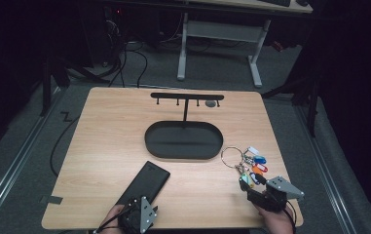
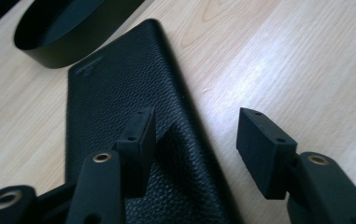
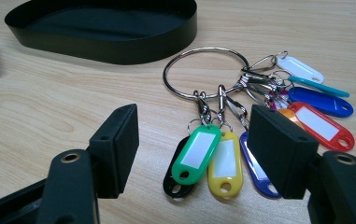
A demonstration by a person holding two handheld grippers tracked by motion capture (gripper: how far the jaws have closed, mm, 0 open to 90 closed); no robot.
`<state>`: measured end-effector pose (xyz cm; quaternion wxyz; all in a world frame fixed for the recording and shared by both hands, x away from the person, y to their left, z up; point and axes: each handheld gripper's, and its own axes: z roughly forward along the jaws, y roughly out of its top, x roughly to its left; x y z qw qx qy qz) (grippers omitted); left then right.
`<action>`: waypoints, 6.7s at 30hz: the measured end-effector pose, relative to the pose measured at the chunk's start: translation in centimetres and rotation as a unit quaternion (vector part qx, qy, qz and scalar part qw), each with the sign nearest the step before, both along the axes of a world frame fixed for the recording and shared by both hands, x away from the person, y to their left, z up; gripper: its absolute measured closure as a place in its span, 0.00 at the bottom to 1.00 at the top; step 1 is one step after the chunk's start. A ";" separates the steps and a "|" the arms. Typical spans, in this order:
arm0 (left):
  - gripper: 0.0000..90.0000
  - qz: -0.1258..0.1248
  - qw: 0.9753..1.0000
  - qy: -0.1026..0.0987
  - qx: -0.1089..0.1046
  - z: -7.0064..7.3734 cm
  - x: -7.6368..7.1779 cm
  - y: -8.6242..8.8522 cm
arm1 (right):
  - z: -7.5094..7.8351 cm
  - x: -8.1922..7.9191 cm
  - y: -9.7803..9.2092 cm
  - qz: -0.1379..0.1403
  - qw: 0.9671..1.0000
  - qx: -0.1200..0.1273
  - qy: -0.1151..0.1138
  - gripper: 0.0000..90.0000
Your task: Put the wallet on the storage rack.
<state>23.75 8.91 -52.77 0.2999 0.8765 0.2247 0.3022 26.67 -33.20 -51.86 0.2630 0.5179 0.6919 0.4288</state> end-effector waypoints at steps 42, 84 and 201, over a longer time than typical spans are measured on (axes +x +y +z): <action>0.92 0.098 0.957 0.055 -0.269 4.5 3.9 9.7 | -0.1 -1.2 -2.0 -0.022 1.000 0.009 0.003 0.39; 0.76 0.140 0.964 0.045 -0.223 4.7 5.6 11.8 | -0.1 -1.7 -2.1 -0.029 1.000 0.005 0.002 0.39; 0.82 -0.153 0.970 -0.074 0.172 8.1 20.0 -8.4 | 0.2 -2.0 -2.5 0.001 1.000 0.016 -0.010 0.39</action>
